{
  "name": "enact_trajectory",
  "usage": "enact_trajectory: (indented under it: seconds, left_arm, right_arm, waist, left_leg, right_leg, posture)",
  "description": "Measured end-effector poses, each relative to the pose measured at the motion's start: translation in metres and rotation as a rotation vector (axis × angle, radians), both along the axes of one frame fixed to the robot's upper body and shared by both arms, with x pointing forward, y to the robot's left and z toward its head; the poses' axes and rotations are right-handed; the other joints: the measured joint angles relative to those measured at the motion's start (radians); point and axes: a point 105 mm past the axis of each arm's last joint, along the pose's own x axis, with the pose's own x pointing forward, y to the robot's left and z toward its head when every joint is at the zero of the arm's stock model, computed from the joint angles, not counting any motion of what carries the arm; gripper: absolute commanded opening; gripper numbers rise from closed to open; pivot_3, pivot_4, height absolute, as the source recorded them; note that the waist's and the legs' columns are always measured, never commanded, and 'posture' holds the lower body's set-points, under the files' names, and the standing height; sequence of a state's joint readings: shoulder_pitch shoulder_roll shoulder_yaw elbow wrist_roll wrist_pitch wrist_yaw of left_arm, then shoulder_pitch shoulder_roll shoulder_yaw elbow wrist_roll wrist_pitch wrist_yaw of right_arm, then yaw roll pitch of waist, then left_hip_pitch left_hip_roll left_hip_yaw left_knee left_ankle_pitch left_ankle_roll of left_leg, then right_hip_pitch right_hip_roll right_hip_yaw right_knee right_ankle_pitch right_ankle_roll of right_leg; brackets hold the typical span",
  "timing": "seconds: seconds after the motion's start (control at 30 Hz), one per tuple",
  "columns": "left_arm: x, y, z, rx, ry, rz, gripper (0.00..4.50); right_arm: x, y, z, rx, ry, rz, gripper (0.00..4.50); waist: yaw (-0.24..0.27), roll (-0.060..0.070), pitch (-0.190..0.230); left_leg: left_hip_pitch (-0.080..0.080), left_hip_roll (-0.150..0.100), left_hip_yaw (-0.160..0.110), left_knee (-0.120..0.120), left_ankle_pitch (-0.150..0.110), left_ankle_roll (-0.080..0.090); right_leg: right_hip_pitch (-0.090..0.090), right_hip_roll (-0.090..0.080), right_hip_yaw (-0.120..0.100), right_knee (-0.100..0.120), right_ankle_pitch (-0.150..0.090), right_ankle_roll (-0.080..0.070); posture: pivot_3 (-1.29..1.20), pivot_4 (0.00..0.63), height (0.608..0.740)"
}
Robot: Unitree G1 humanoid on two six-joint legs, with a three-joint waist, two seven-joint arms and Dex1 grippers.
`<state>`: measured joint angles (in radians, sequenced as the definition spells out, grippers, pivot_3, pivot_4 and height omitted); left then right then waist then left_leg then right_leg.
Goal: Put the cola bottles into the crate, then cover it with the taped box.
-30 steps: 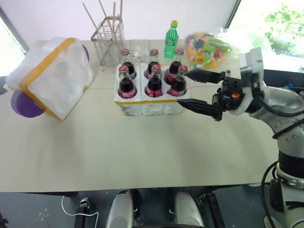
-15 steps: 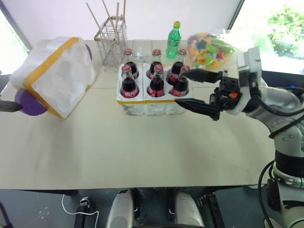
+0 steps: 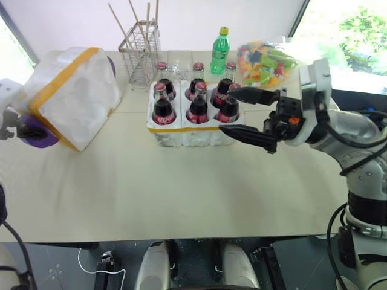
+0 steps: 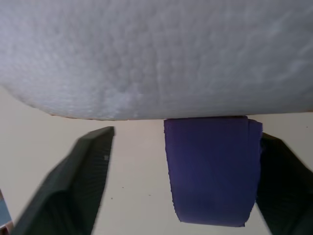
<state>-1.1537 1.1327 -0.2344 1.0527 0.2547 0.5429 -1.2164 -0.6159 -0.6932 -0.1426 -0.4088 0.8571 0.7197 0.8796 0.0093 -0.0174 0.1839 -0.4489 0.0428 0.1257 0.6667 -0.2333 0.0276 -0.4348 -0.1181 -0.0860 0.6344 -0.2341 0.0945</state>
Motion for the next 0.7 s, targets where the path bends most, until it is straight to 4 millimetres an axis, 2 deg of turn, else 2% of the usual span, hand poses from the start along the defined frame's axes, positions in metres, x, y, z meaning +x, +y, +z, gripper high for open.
enact_trajectory:
  seconds: [0.07,0.1,0.13,0.4,0.53,0.63,0.7]
  left_arm:
    - [0.000,0.000,-0.004,0.003,0.014,-0.007,0.99]
    - [0.001,-0.001,-0.004,0.001,0.012,-0.013,0.58]
    - [0.002,-0.002,-0.004,0.000,0.009,-0.018,0.36]
    - [0.009,0.005,0.001,0.074,-0.040,0.006,0.35]
    - [0.018,0.009,0.014,0.145,-0.153,0.007,0.35]
    - [0.034,0.003,0.053,0.272,-0.406,-0.067,0.35]
    - [0.040,-0.014,0.082,0.327,-0.578,-0.154,0.35]
  right_arm:
    - [-0.001,0.000,0.001,0.005,0.002,0.004,4.50]
    - [-0.001,0.000,0.001,0.006,0.003,0.003,4.50]
    - [-0.001,0.000,0.001,0.008,0.007,0.006,4.50]
    - [-0.001,-0.003,0.000,-0.007,0.022,-0.009,4.50]
    - [0.001,-0.007,-0.004,-0.028,0.029,-0.028,4.50]
    - [0.003,-0.011,-0.007,-0.062,0.027,-0.054,4.50]
    - [0.003,-0.013,-0.008,-0.072,0.029,-0.059,4.50]
  waist:
    - [0.001,0.000,0.000]
    - [0.002,0.000,0.000]
    - [0.003,-0.001,0.000]
    - [0.000,-0.001,0.000]
    - [0.001,-0.001,0.000]
    - [0.004,-0.005,0.000]
    - [0.003,-0.006,-0.001]
  left_leg:
    - [0.000,0.000,0.000,0.000,0.000,0.000]
    - [0.001,0.000,0.000,0.000,0.000,0.000]
    - [0.001,0.000,0.000,0.000,0.000,0.000]
    - [0.001,0.001,0.000,0.001,0.000,0.000]
    - [0.000,0.001,-0.001,0.001,0.000,0.000]
    - [-0.001,0.002,-0.001,0.001,0.000,0.000]
    - [0.000,0.002,-0.001,0.001,0.000,0.000]
  right_leg:
    - [0.000,0.000,0.000,0.000,0.000,0.000]
    - [0.001,0.000,0.000,0.000,0.000,0.000]
    - [0.001,0.000,0.000,0.001,0.000,0.000]
    - [0.000,0.000,0.000,0.002,0.000,0.000]
    - [0.000,0.000,0.000,0.002,0.000,0.000]
    - [0.000,-0.001,0.000,0.002,0.000,0.000]
    - [0.000,-0.001,0.000,0.001,0.000,0.000]
  posture:
    - [0.00,0.150,0.736]
    - [0.00,0.150,0.736]
    - [0.00,0.150,0.736]
    - [0.00,0.150,0.736]
    - [0.00,0.150,0.736]
    - [0.00,0.150,0.736]
    - [0.00,0.150,0.736]
